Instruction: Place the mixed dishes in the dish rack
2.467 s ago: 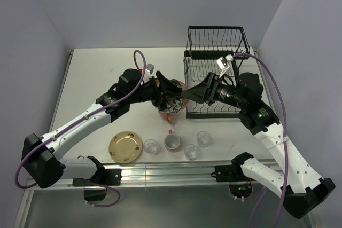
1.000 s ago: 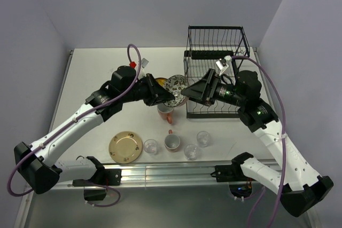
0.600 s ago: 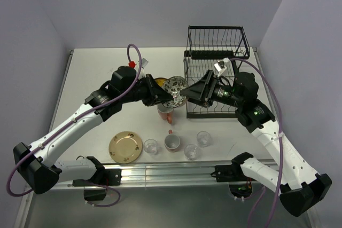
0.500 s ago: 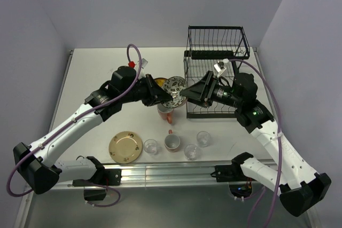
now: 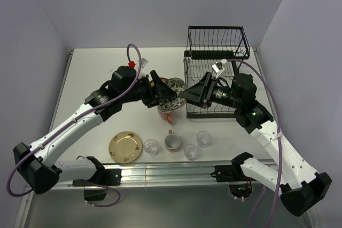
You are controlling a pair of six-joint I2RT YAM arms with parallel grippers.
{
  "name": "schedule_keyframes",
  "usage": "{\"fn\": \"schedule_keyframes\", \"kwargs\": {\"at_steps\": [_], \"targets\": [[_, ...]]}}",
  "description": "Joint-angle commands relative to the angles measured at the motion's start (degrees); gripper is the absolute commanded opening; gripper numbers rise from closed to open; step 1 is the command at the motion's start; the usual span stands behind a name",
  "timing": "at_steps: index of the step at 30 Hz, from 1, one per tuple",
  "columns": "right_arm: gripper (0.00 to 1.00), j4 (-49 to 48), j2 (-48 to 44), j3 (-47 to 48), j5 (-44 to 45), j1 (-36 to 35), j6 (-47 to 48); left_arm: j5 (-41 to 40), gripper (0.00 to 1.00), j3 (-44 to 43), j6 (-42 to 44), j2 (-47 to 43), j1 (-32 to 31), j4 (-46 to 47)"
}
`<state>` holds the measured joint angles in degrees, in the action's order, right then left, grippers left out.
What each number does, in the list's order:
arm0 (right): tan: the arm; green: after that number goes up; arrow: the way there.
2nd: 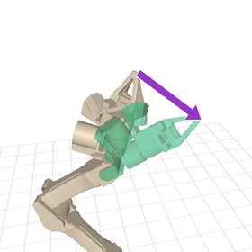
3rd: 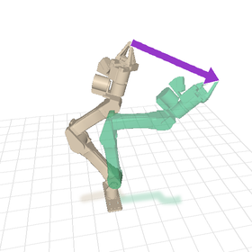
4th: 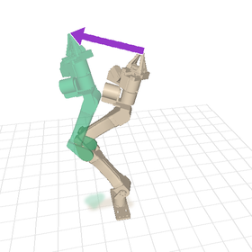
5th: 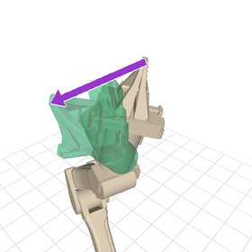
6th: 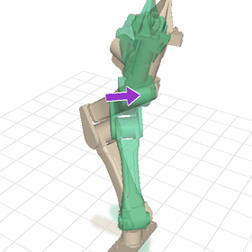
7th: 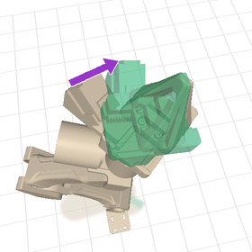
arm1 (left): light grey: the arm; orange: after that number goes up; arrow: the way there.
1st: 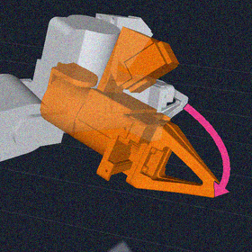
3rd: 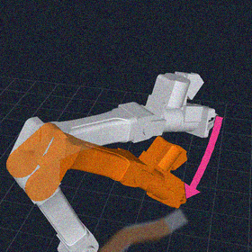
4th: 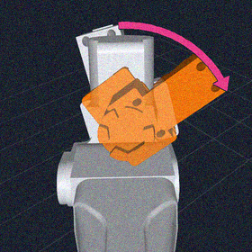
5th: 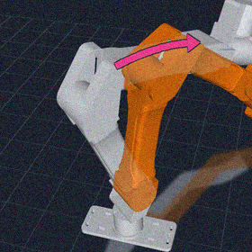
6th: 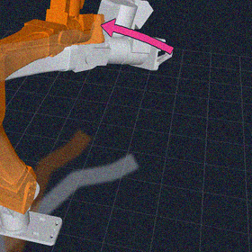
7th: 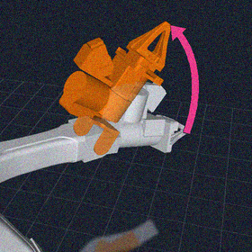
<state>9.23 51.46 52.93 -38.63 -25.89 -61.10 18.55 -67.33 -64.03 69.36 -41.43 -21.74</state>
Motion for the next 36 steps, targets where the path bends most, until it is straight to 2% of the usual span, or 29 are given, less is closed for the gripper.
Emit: {"fn": "schedule_keyframes", "kwargs": {"at_steps": [1,2,3,10,17,19,27,36], "targets": [[0.00,-3.2,-1.6,2.4,-0.3,-0.1,0.9,-0.2,0.73,-1.3,0.8,-1.4,0.6,1.6],[0.00,-2.9,-1.8,2.4,-0.1,-0.1,1.1,-0.2,0.98,-1.2,0.9,-1.8,0.8,1.3],[0.00,-2.7,-2.0,2.3,0.4,-0.1,1.2,-0.4,0.99,-1.2,0.9,-1.9,1.0,1.0],[0.00,1.3,-2.3,2.7,2.2,0.8,3.2,-2.8,0.99,0.4,0.4,-5.6,4.1,-1.9],[0.00,11.8,-1.1,5.7,9.9,3.6,13.0,-11.9,0.99,-1.5,0.7,-9.6,6.8,-11.2],[0.00,14.3,-0.8,6.0,12.4,5.0,14.9,-11.5,0.99,-1.0,0.7,-10.0,7.4,-12.0],[0.00,17.9,3.6,7.0,22.4,9.9,25.3,-9.4,0.99,1.9,0.6,-11.5,7.6,-12.2],[0.00,16.8,12.3,9.2,33.9,10.3,33.8,-13.0,0.99,0.4,3.6,-11.2,7.5,-20.3]]}}
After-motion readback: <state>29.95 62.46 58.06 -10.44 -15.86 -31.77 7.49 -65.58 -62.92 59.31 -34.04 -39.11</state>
